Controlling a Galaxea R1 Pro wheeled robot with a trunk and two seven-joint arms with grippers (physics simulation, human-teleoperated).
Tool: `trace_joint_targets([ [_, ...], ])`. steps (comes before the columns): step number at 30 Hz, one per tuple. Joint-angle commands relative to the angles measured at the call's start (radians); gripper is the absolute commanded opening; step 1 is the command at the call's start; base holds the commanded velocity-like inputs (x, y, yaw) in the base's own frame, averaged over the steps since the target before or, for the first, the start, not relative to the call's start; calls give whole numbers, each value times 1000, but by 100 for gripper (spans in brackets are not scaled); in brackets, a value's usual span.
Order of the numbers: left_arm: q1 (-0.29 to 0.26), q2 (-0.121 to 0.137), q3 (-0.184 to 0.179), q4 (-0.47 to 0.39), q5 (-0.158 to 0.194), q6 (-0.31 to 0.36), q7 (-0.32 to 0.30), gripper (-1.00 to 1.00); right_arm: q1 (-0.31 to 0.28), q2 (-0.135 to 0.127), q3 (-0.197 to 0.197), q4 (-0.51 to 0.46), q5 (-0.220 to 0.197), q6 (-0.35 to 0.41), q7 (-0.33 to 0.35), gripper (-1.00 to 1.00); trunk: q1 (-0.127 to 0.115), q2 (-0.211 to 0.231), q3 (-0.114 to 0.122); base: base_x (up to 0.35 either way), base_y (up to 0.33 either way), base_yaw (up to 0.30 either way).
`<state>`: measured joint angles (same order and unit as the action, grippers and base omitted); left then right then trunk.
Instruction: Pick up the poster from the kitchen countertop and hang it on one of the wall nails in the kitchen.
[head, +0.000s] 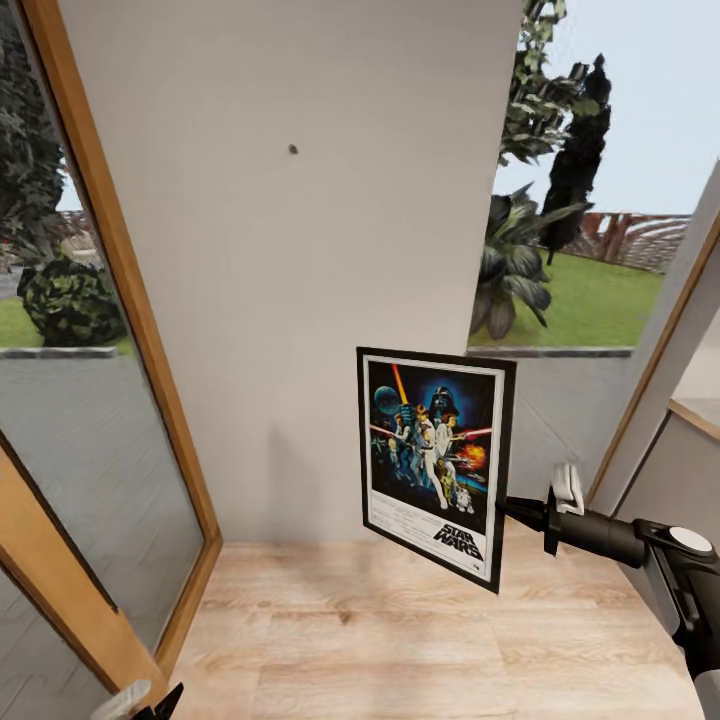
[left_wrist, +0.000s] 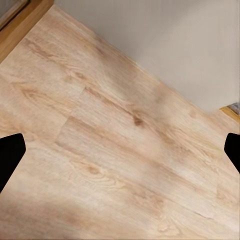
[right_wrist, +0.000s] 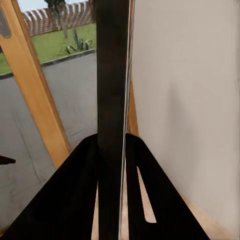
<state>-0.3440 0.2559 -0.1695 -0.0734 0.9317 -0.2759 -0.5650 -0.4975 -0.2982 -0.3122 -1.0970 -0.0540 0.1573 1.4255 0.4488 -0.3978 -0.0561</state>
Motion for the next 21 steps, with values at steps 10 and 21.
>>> trace_joint_targets([
  [10, -1, -6, -12, 6, 3, -9, -4, 100, -6, 17, 99, -63, -5, 88, -2, -100, 1, -2, -2, 107, 0, 0],
  [21, 6, -43, -12, 46, 0, -12, -3, 100, -137, 90, 153, -283, -13, 410, -41, -100, 1, -2, -2, 0, 0, 0],
])
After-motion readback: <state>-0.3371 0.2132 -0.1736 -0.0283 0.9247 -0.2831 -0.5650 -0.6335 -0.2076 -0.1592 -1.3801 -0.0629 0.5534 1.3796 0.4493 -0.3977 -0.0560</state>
